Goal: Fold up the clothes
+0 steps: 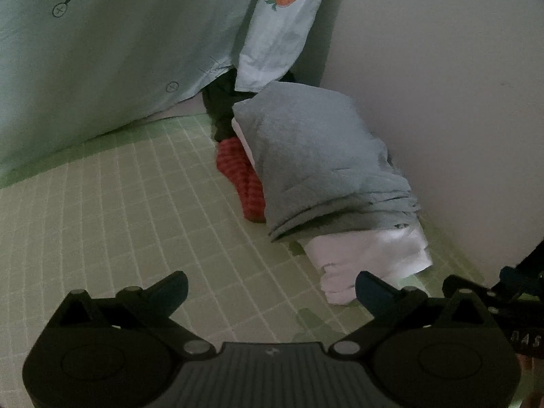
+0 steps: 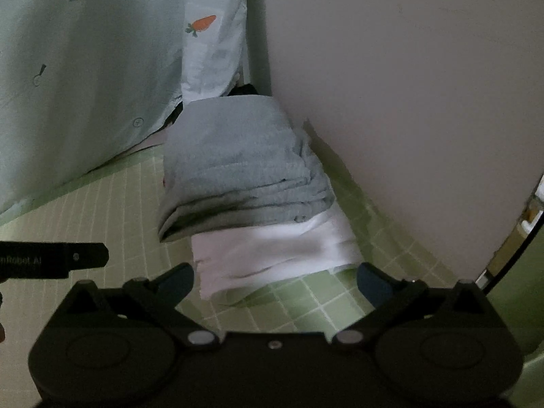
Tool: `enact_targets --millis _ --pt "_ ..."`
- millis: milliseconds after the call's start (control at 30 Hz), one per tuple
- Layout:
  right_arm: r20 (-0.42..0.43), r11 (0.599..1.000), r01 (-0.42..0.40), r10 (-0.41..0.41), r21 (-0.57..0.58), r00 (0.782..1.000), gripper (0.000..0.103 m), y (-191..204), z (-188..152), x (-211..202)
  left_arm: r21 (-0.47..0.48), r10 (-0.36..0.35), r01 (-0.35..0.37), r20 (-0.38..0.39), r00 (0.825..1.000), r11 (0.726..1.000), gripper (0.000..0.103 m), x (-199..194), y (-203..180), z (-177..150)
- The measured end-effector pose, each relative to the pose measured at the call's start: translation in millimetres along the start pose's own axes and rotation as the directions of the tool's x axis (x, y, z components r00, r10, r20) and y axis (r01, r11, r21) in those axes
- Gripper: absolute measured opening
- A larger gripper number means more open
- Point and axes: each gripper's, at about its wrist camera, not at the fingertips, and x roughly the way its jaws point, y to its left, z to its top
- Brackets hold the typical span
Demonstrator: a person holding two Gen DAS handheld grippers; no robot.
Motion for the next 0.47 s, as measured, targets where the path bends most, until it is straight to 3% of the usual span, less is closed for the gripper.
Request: enact_targets --millis 467 --pt "-0.003 1.000 -0.007 0.007 -0.024 1.000 0.103 -1.0 1.6 2.8 -0.016 0.006 -0.005 0.012 1.000 1.000 0.103 -6.1 -1.6 -4.5"
